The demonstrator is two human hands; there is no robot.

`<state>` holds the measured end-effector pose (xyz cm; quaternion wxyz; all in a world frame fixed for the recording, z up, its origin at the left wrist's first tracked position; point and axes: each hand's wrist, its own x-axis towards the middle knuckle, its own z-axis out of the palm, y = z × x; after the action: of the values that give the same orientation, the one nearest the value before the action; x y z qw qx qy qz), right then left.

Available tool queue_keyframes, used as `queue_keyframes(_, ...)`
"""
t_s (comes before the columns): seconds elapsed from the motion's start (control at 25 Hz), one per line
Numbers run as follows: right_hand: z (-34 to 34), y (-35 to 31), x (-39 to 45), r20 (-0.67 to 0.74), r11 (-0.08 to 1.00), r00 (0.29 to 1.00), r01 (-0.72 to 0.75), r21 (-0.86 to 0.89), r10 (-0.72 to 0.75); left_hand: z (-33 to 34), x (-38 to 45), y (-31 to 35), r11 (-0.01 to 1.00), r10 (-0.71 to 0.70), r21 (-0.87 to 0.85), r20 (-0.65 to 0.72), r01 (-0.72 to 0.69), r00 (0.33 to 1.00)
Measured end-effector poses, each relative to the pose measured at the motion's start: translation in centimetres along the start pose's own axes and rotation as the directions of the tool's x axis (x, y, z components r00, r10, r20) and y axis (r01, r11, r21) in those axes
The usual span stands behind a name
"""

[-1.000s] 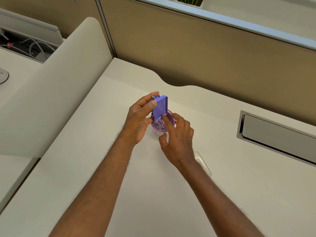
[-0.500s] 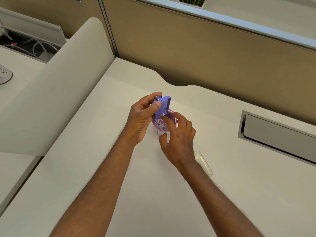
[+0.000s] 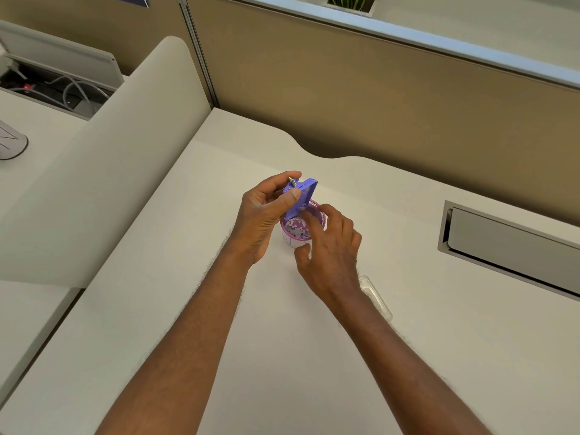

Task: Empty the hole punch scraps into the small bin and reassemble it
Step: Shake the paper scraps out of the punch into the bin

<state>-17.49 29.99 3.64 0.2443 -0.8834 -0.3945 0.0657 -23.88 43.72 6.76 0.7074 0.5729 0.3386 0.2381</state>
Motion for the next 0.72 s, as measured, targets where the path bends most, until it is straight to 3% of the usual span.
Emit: queue_keyframes(0.72,-0.05,0.4,0.15,-0.009,1.0,1.0,-0.001,0.014,0.002,-0.16,-0.06,0.18,0.997,-0.017,-0.071,-0.011,0.016,1.0)
